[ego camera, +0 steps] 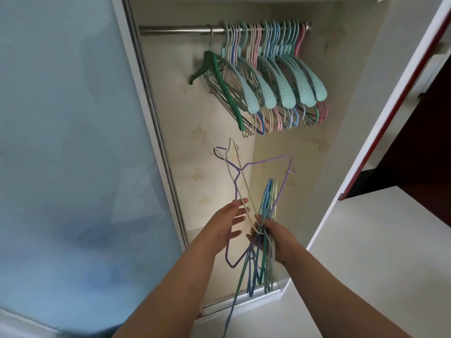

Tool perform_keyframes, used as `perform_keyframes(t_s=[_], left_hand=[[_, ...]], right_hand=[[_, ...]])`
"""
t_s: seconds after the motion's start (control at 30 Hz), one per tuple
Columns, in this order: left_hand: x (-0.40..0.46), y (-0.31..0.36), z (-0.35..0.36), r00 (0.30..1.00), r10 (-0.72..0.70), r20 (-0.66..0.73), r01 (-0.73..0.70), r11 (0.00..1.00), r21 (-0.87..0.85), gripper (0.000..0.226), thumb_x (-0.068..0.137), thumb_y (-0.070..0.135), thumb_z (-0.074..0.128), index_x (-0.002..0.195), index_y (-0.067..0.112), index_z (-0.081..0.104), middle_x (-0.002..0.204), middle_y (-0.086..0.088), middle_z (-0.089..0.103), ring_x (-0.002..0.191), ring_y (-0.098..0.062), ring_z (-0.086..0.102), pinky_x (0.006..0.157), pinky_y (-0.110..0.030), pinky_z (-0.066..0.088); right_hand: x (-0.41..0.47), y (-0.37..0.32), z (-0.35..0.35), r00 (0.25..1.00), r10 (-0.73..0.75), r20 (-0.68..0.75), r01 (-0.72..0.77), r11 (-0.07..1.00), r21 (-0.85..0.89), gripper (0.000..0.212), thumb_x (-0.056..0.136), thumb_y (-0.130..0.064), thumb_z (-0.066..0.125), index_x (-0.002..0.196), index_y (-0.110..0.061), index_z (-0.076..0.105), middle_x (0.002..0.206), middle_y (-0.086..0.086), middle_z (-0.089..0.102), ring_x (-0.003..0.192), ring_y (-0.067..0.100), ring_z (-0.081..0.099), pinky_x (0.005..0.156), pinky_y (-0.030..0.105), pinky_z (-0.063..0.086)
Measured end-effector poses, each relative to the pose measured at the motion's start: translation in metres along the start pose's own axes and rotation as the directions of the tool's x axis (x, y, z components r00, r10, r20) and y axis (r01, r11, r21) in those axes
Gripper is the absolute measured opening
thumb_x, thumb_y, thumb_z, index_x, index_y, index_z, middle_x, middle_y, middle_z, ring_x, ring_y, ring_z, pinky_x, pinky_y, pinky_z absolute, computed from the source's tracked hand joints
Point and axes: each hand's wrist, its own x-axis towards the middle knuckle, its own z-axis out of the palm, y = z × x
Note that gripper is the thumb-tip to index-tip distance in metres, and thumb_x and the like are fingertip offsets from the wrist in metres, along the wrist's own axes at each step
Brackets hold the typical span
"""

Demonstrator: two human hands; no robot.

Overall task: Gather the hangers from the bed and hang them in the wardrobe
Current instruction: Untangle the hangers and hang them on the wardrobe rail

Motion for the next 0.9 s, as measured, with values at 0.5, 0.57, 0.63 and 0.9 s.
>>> perform_keyframes(t_s=[0.5,0.57,0.63,0.9], left_hand=[[0.007,-0.021,0.021,0.95,-0.181,0.253,0.288,0.817,-0.5,0.112,0.064,0.095,0.028,0.126,0.008,0.063,0.126,-0.019,0.06,0.103,-0.036,0.062,0.085,-0.048,0.052],[0.01,-0.021,0.03,0.954,-0.219,0.204,0.286,0.865,-0.411,0.108,0.066,0.093,0.035,0.125,0.008,0.063,0.124,-0.017,0.061,0.111,-0.033,0.058,0.097,-0.045,0.044],[0.012,-0.018,0.036,0.954,-0.231,0.192,0.292,0.866,-0.406,0.108,0.06,0.093,0.046,0.125,0.008,0.063,0.121,-0.016,0.058,0.115,-0.031,0.053,0.106,-0.044,0.034],[0.019,-0.022,0.048,0.973,-0.212,0.086,0.226,0.832,-0.507,0.075,0.062,0.064,0.068,0.119,0.015,0.066,0.116,-0.01,0.068,0.099,-0.024,0.067,0.078,-0.035,0.056]], right_hand=[[0.011,-0.042,0.008,0.971,-0.075,0.227,0.191,0.812,-0.552,0.009,0.087,-0.009,0.062,0.092,-0.004,0.067,0.081,0.014,0.067,0.066,0.022,0.064,0.066,0.032,0.053],[0.014,-0.039,0.006,0.969,-0.076,0.235,0.219,0.701,-0.679,0.012,0.091,-0.015,0.059,0.093,-0.007,0.067,0.08,0.008,0.067,0.07,0.016,0.063,0.069,0.028,0.05],[0.018,-0.039,0.005,0.972,-0.08,0.223,0.227,0.584,-0.78,0.022,0.093,-0.026,0.057,0.096,-0.006,0.067,0.086,0.008,0.067,0.077,0.017,0.062,0.073,0.028,0.049],[0.001,-0.059,0.015,0.863,-0.371,0.343,0.167,-0.432,-0.886,0.04,0.09,-0.053,0.041,0.112,-0.022,0.056,0.12,0.004,0.046,0.115,0.026,0.044,0.096,0.04,0.036]])
